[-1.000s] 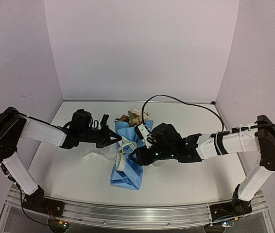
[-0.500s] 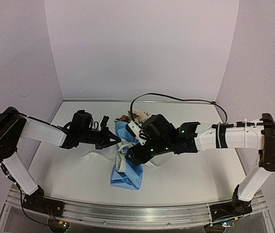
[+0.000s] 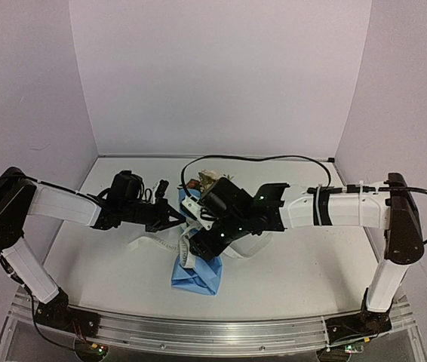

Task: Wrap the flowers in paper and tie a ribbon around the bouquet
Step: Tie the half-tied ribbon around the folded bouquet.

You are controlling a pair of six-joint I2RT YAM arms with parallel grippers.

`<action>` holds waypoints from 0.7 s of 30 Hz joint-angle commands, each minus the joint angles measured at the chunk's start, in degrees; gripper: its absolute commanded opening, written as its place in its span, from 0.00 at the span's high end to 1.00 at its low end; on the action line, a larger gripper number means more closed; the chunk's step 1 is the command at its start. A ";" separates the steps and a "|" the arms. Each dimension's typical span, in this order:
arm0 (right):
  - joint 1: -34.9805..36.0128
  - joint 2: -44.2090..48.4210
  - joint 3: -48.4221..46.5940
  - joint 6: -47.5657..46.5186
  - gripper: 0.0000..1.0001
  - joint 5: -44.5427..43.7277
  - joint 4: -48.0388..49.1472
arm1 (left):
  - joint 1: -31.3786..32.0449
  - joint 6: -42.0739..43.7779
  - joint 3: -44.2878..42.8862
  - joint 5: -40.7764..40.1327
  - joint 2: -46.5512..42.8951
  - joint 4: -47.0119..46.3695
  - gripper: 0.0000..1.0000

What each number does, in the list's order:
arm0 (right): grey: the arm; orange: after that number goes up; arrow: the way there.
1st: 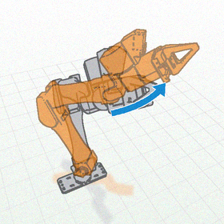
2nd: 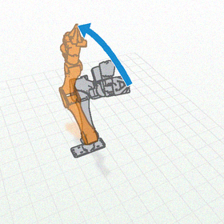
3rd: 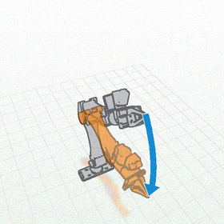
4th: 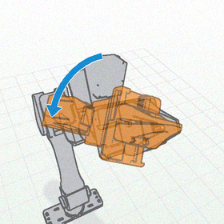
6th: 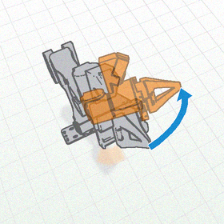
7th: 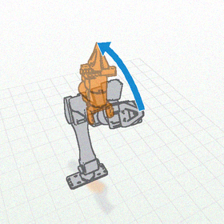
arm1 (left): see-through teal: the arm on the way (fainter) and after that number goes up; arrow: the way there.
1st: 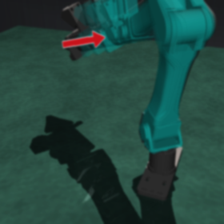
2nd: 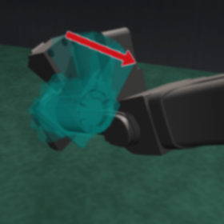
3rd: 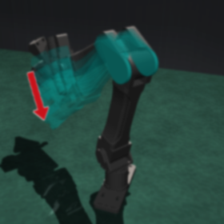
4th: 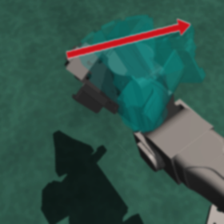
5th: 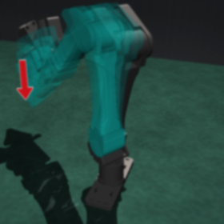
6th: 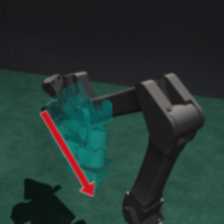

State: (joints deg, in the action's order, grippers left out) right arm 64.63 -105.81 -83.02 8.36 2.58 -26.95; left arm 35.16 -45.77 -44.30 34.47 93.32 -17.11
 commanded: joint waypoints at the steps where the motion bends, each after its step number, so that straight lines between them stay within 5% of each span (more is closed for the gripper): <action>1: 0.25 -0.87 -2.36 -3.03 0.27 0.19 -0.71 | 0.09 4.11 -1.98 0.24 -3.65 1.36 1.00; 21: 0.45 -5.18 -5.95 -4.59 0.26 1.58 2.32 | 0.09 8.31 -2.29 10.74 -4.64 -0.06 0.99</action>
State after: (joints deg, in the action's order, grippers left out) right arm 64.64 -109.35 -86.37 3.51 4.88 -24.51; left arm 35.18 -37.56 -44.34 42.18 90.15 -15.00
